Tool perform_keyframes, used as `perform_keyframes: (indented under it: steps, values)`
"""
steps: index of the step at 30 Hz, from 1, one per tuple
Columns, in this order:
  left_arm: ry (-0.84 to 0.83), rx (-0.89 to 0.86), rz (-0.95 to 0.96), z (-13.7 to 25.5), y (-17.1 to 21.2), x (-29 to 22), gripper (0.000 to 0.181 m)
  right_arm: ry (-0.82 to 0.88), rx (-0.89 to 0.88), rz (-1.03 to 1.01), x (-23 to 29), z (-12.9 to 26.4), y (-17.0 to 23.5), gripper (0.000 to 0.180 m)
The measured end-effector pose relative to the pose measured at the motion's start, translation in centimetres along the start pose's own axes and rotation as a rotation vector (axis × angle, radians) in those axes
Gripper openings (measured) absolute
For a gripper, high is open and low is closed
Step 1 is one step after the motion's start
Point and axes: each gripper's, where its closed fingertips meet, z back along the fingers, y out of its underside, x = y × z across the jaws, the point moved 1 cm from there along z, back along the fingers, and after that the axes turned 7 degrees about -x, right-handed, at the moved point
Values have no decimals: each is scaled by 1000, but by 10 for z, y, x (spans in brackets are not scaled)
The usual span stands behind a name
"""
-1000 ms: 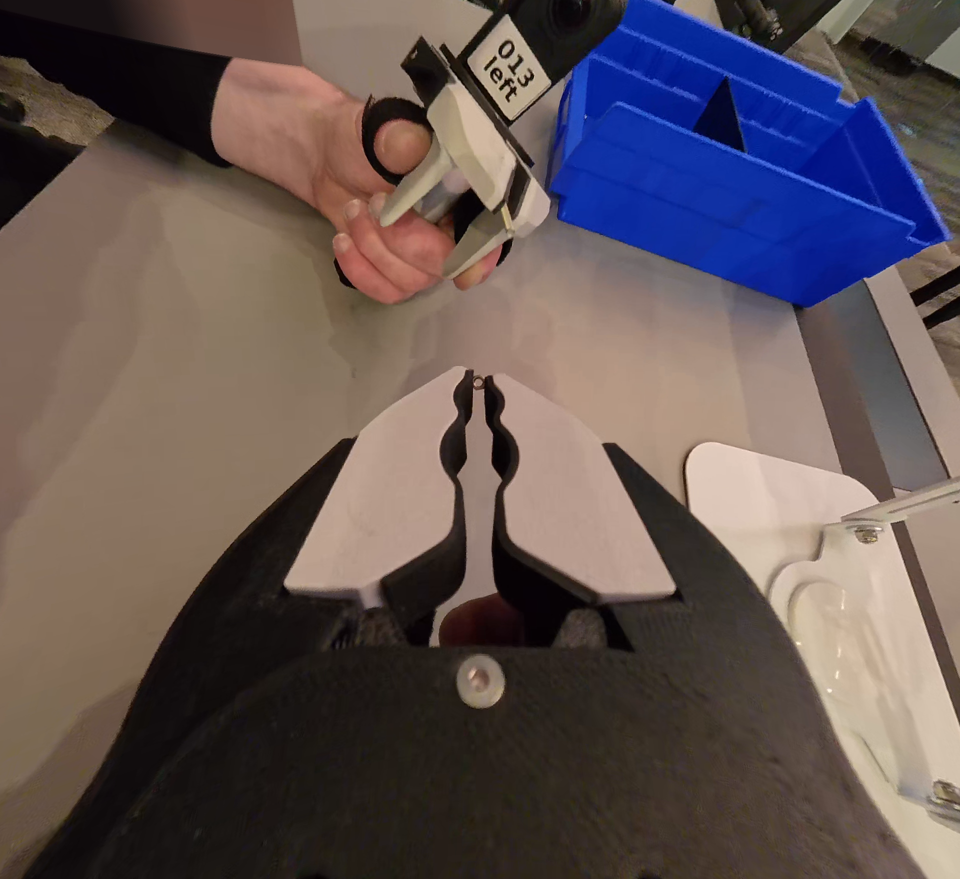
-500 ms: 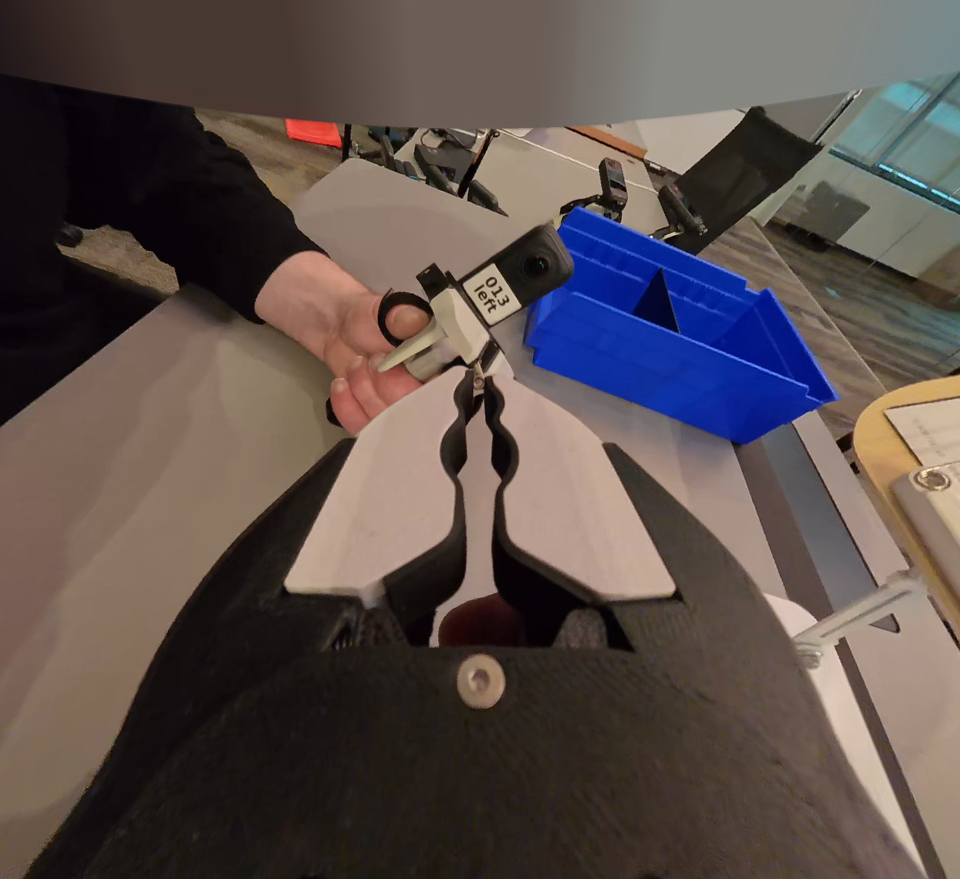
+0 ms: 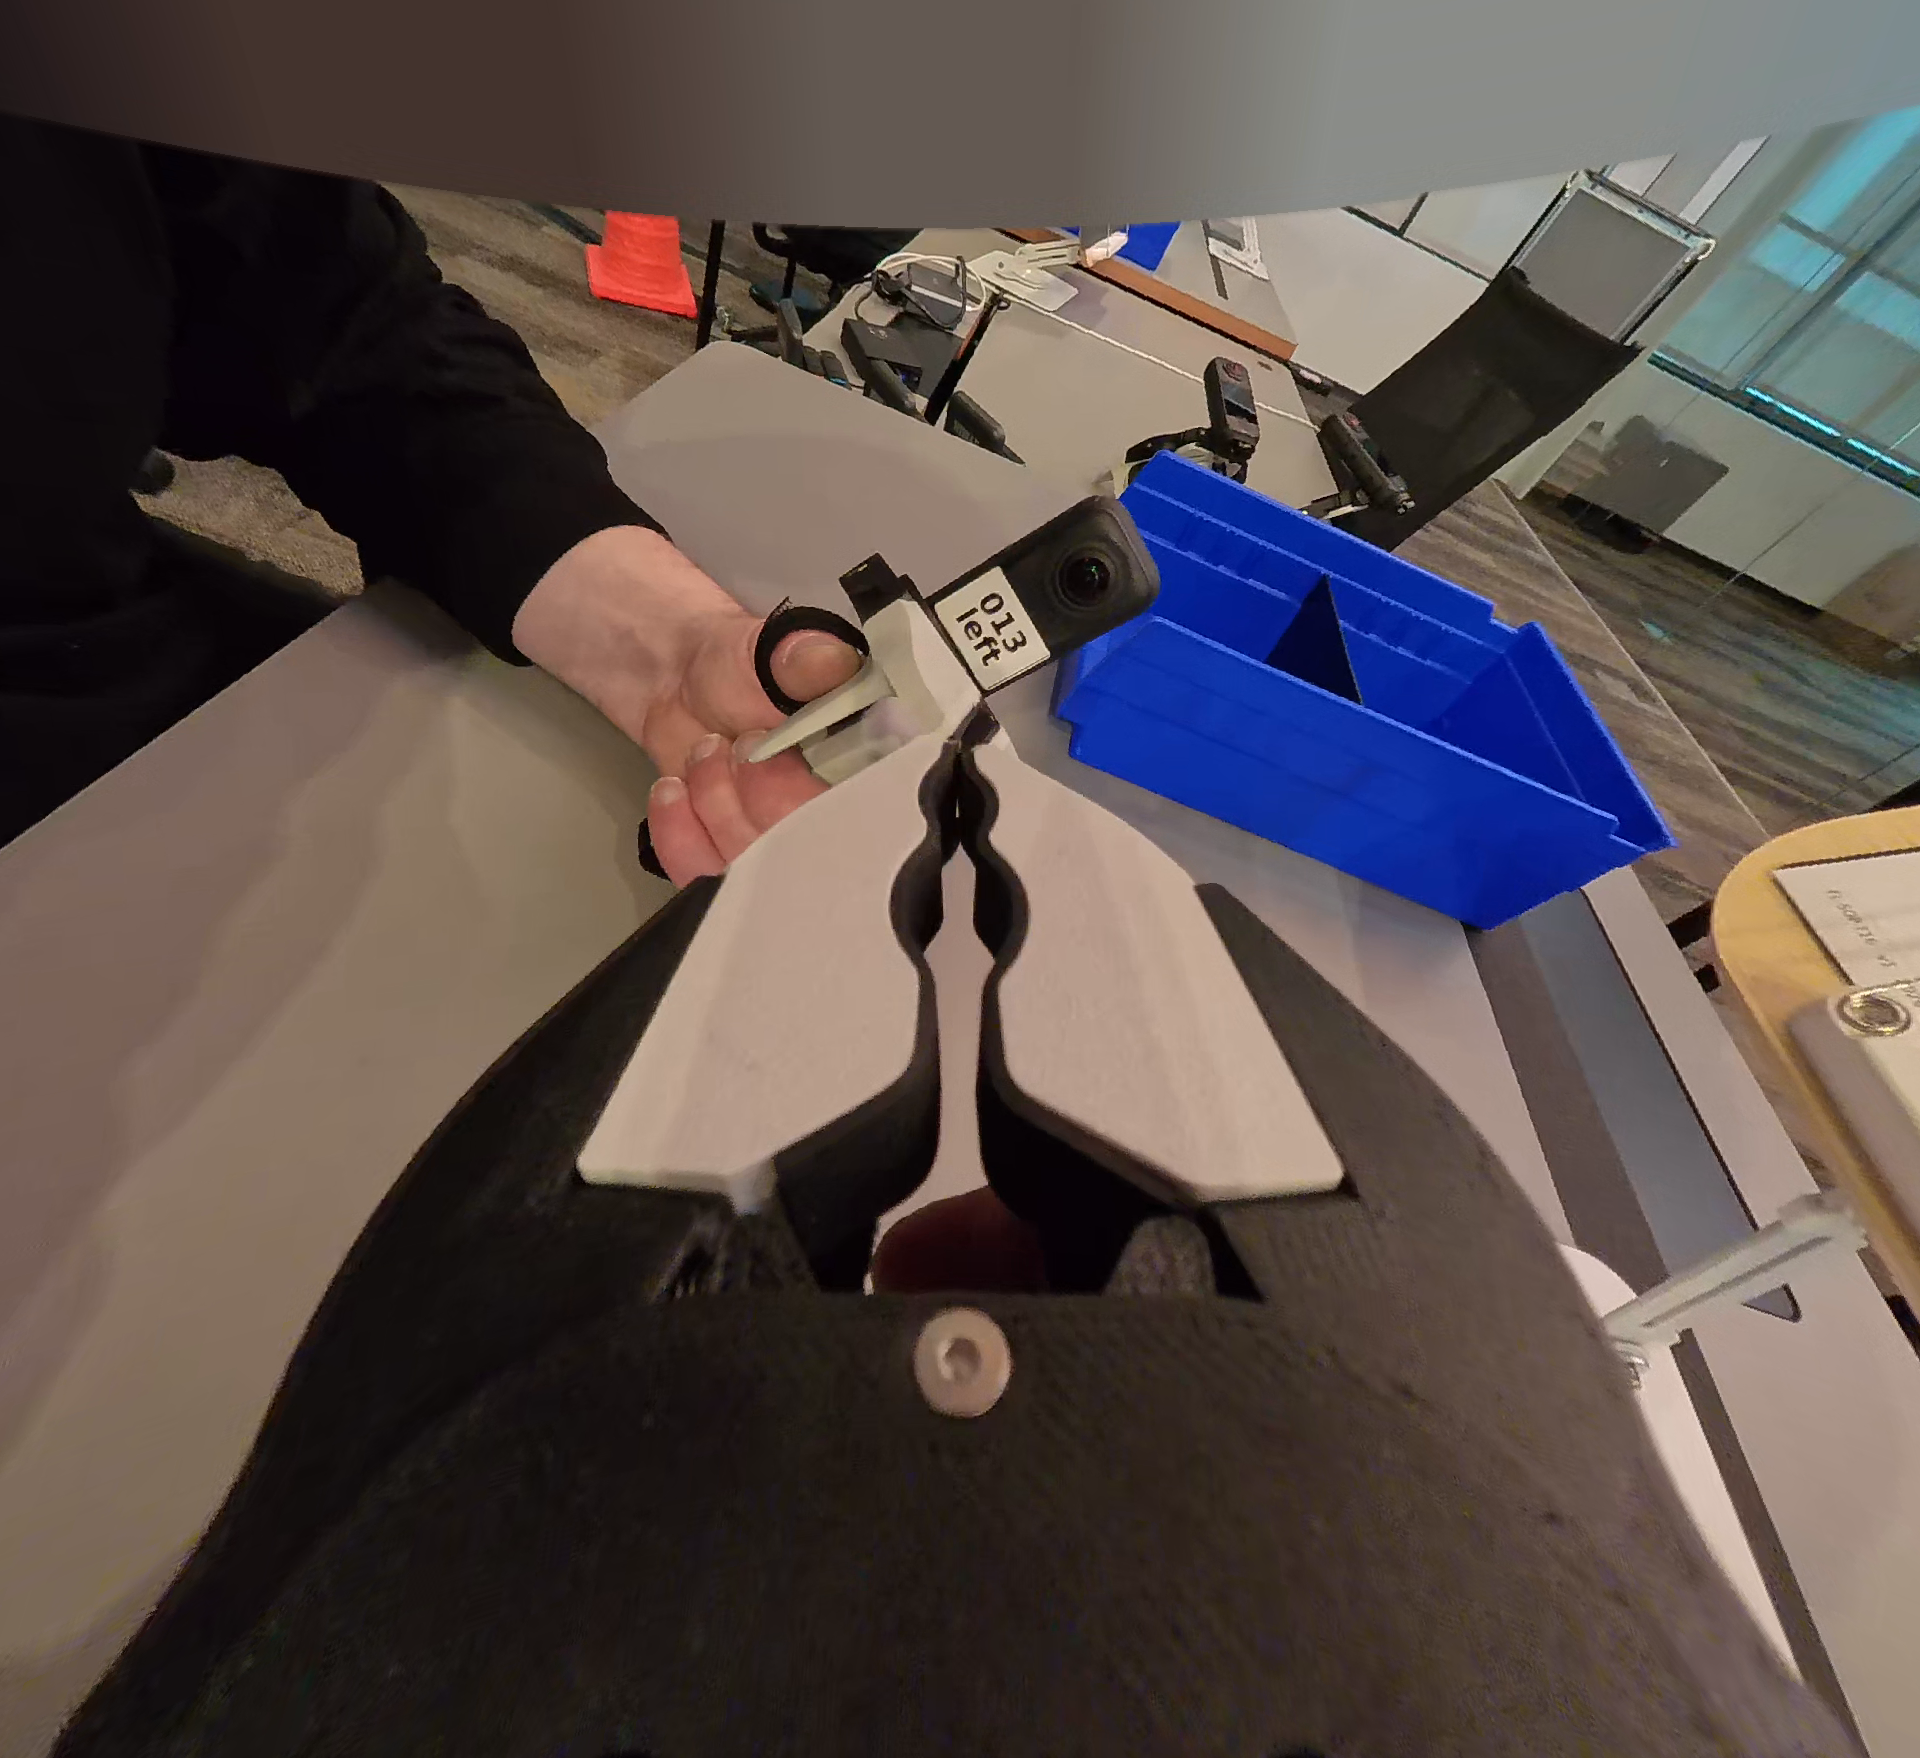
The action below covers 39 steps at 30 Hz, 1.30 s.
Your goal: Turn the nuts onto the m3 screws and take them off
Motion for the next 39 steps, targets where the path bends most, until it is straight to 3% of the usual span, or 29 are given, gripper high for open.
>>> perform_keyframes:
  steps: [1, 11, 33, 39]
  values:
    - [2, 2, -1, 0, 0, 0, 4, -7, 5, -8, 1, 0, 1, 0]
    - [-10, 12, -79, 8, -12, -5, 4, 11, 30, -22, -13, 17, 10, 0]
    - [0, 68, -87, 5, -1, -6, 4, -49, 110, -30, -1, 4, 38, 0]
    - [-43, 105, -181, 15, -9, -8, 4, 26, 174, 4, -8, -8, 56, 4]
